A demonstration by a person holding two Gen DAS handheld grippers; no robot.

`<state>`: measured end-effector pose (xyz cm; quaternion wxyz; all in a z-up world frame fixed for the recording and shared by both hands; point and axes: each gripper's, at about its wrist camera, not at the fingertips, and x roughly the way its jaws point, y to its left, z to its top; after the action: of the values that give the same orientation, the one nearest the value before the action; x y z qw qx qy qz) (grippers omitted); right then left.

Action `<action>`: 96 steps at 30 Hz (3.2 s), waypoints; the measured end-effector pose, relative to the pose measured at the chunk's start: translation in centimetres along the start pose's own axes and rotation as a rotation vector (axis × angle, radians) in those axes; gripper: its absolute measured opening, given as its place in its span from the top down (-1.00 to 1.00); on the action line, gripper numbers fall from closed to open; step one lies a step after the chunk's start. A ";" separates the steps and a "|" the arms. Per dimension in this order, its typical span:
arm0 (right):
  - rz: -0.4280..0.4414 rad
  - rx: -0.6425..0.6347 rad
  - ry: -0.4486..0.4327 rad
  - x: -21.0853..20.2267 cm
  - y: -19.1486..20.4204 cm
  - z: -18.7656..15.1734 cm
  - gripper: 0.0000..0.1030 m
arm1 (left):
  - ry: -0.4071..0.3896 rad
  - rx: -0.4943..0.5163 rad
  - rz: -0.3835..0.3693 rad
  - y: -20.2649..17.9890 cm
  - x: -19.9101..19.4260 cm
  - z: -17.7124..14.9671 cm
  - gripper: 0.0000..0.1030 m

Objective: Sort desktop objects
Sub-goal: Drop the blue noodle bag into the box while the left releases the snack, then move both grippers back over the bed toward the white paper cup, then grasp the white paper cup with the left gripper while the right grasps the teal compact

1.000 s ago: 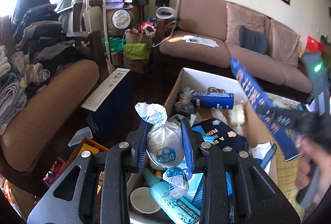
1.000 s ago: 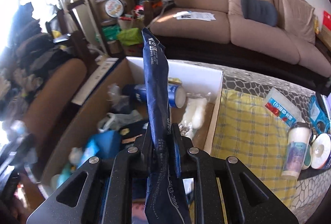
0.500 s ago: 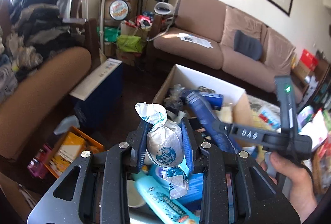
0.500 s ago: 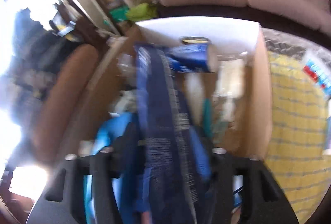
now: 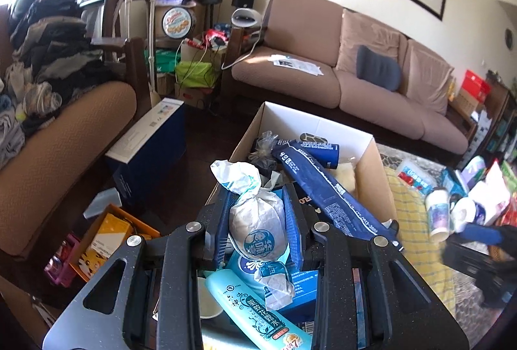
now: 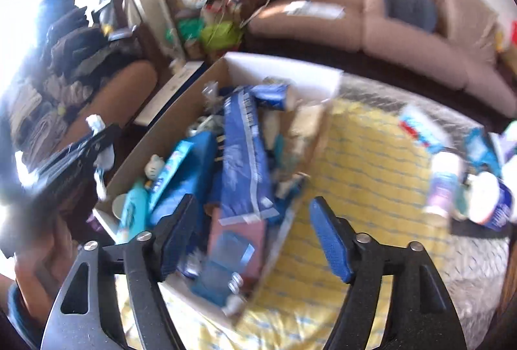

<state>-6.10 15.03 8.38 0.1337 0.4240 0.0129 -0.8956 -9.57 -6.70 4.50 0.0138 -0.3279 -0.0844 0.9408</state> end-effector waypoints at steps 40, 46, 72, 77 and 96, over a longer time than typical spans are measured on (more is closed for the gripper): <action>-0.031 0.402 0.029 -1.1 -10.2 -3.2 -0.60 | 0.089 0.150 -0.191 -9.5 -2.1 -3.6 -0.79; -0.131 0.379 0.041 -1.4 -14.1 -4.7 -0.60 | 0.096 0.235 -0.172 -10.8 -2.1 -4.1 -0.80; -0.290 0.891 -0.032 -10.8 -38.3 -13.7 -0.72 | 0.154 0.651 -0.078 -44.6 10.2 -9.4 -0.98; -0.201 0.960 -0.033 -9.8 -39.2 -14.1 -0.72 | 0.222 0.458 0.010 -46.4 16.9 -9.0 -0.98; -0.128 0.954 0.041 -5.7 -38.9 -13.0 -0.72 | 0.384 0.432 -0.270 -34.8 6.2 -14.7 -0.21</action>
<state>-2.61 55.65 0.88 -0.1314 0.4542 -0.3708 -0.7993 -6.31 30.32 -4.81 0.2236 -0.4749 0.0785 0.8476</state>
